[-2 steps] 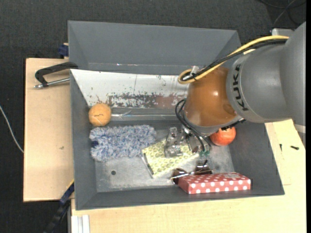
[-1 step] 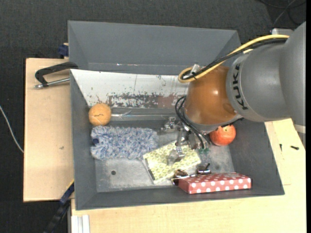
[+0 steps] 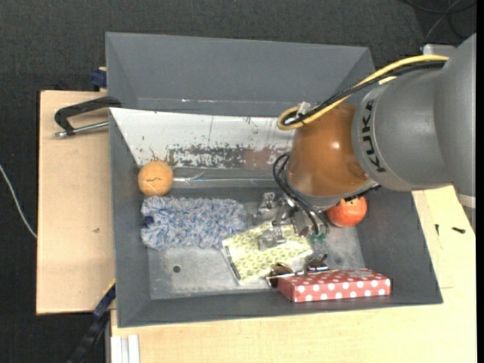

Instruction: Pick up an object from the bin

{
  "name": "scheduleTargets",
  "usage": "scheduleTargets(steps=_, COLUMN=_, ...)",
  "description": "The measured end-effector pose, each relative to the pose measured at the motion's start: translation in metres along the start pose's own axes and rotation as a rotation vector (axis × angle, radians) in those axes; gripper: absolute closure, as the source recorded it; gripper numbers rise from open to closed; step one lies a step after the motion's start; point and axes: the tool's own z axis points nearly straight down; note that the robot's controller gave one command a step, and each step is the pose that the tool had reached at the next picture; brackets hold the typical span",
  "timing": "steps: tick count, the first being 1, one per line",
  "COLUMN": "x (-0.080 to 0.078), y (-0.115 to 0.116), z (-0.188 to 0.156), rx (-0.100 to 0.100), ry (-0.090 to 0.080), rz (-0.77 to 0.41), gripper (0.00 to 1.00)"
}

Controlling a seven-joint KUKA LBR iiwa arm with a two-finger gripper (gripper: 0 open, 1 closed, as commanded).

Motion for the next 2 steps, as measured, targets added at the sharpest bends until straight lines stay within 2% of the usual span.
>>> scheduleTargets(steps=1, x=0.0, y=0.0, z=0.0, rx=0.0, ry=0.0, rz=0.0, gripper=1.0)
scheduleTargets(steps=2, x=-0.002, y=-0.01, z=-0.131, rx=0.001, ry=0.006, rz=0.036, gripper=1.0)
